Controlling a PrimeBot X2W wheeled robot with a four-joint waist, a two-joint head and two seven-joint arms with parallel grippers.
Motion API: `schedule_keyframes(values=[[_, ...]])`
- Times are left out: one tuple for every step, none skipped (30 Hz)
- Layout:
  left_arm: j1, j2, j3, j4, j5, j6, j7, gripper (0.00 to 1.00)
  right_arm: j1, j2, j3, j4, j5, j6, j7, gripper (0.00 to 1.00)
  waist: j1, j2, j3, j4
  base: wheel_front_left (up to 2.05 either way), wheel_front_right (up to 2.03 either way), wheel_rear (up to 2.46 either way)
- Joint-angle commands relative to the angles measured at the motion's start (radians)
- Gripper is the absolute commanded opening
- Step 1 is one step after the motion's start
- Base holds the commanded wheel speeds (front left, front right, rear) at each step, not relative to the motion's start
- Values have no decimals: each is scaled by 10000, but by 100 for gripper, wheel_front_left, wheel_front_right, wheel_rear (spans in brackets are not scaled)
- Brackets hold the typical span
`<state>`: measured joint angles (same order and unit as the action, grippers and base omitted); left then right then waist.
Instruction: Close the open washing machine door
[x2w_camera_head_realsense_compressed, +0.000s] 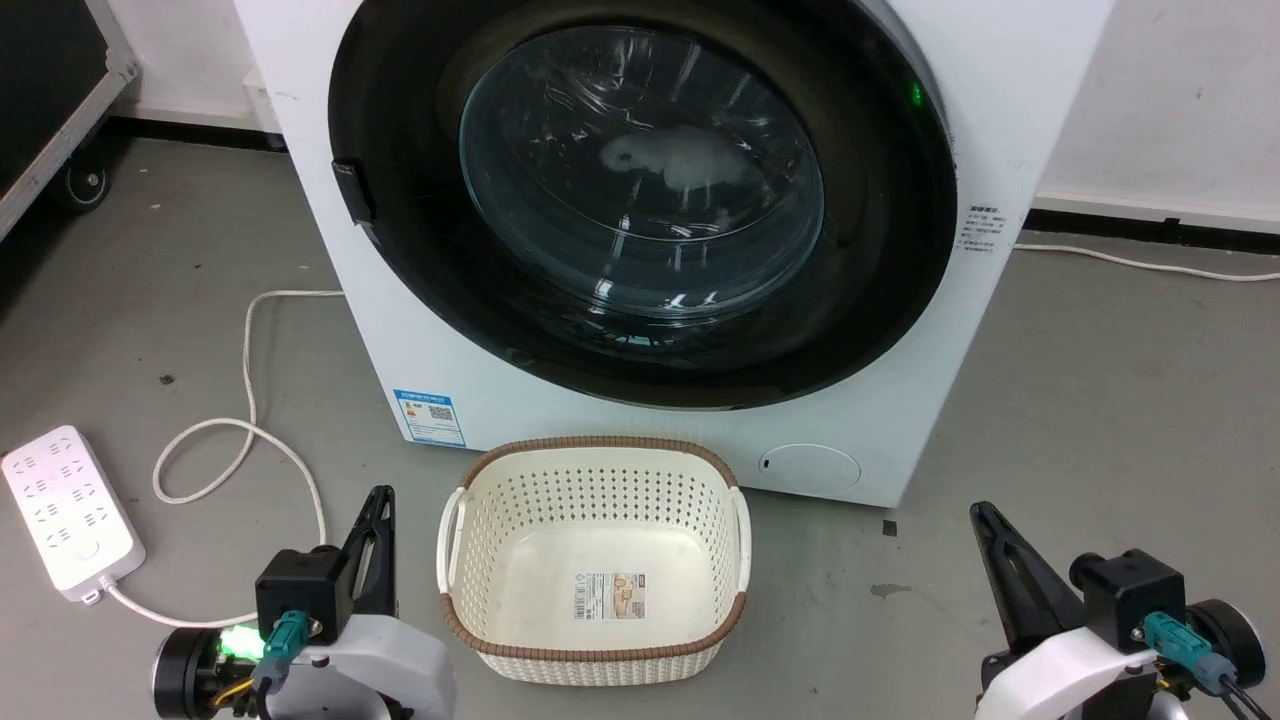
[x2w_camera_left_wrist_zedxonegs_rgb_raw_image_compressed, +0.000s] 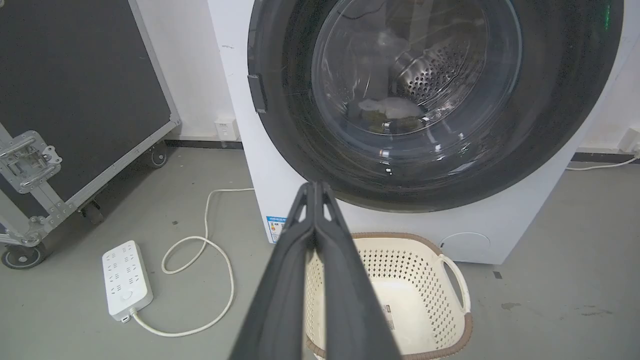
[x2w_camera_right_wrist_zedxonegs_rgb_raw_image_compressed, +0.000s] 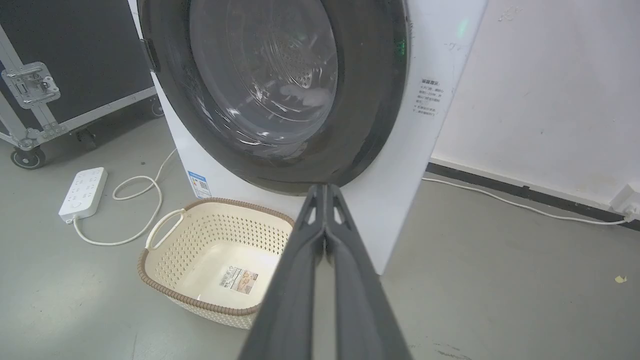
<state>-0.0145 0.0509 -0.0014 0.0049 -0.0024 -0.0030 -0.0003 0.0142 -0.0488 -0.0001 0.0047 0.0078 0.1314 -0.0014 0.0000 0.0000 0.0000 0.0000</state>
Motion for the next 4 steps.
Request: schedule_keyframes(values=[[145,-7,14,-49,24,30,3,0,-142,-14,1,-47,-78,-7,14,0,0,0,0,0,0,0,0],[145,-7,14,-49,24,30,3,0,-142,-14,1,-47,-78,-7,14,0,0,0,0,0,0,0,0],[145,-7,14,-49,24,30,3,0,-142,-14,1,-47,-78,-7,14,0,0,0,0,0,0,0,0],[145,-7,14,-49,24,30,3,0,-142,-14,1,-47,-78,-7,14,0,0,0,0,0,0,0,0]])
